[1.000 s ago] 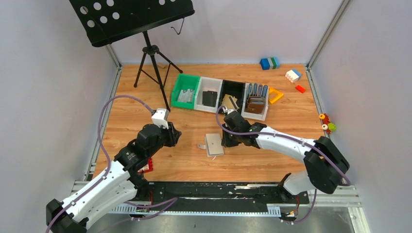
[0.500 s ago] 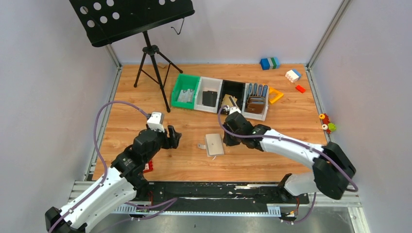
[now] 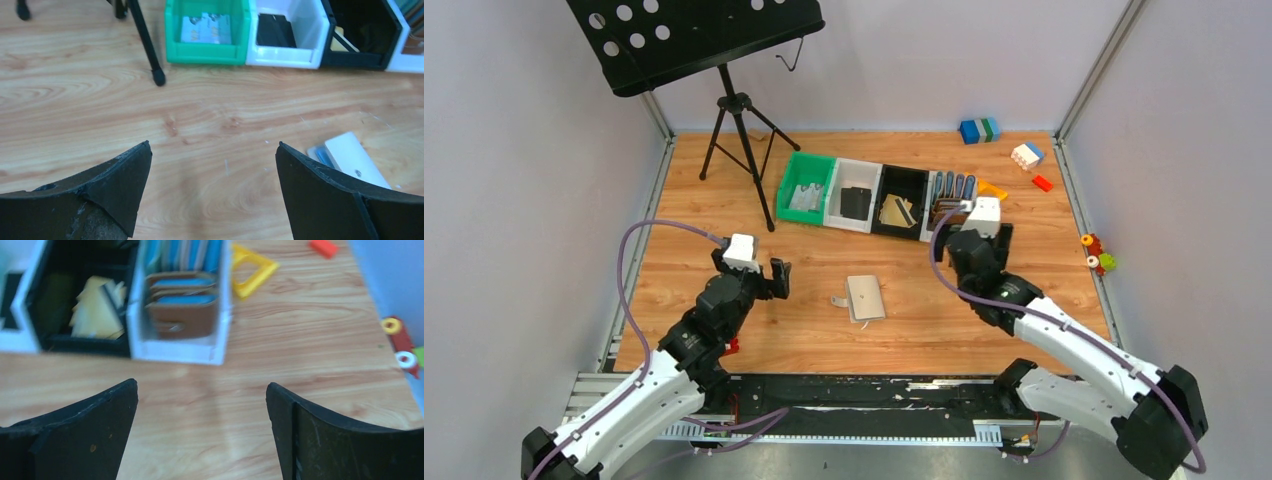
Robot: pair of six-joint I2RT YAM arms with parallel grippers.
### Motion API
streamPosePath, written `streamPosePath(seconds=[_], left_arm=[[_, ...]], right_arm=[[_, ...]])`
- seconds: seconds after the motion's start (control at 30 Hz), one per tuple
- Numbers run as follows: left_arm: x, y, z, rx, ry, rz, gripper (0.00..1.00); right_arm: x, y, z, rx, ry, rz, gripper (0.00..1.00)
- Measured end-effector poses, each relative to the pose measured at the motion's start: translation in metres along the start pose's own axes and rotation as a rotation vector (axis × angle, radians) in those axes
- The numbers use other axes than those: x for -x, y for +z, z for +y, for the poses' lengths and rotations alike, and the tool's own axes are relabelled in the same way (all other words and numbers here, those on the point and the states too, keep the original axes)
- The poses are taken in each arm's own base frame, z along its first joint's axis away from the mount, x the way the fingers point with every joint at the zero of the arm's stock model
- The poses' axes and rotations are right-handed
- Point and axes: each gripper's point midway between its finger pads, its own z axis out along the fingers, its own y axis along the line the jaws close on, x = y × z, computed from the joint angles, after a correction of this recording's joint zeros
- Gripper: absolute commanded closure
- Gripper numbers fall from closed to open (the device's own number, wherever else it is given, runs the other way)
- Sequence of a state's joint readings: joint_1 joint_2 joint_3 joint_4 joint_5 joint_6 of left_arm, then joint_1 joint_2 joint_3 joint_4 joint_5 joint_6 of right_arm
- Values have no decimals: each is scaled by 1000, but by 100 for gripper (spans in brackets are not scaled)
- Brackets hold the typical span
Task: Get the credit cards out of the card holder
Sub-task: Reset both arms
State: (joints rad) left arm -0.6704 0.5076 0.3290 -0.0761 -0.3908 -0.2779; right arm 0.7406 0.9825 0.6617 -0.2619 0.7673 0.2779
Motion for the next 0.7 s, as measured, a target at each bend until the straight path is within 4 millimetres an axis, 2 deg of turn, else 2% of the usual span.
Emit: streamPosePath(seconds=[0.13,0.23,0.3,0.37,0.5,0.6,0.7], left_arm=[[10,7,14,74,46,-64,0],[11,16,32,158,79,-70,0],[9,22,47,222,97,-54,0],[2,30,71,309,114,-32,0],[-4,32,113,434,110,-17,2],[-7,34,137,484,104,-49,2],[-26,39,151,502,107,-28,2]], right_arm=[[13,15,-64,-157,131,-55,1],[7,20,-101,-220,197,-100,0],[-3,23,-110,-222,190,-120,0],[-10,27,-113,-216,173,-123,0],[-19,41,-121,-237,149,-126,6],[-27,51,-127,-257,146,-137,3],[-42,60,-139,-304,157,-130,0]])
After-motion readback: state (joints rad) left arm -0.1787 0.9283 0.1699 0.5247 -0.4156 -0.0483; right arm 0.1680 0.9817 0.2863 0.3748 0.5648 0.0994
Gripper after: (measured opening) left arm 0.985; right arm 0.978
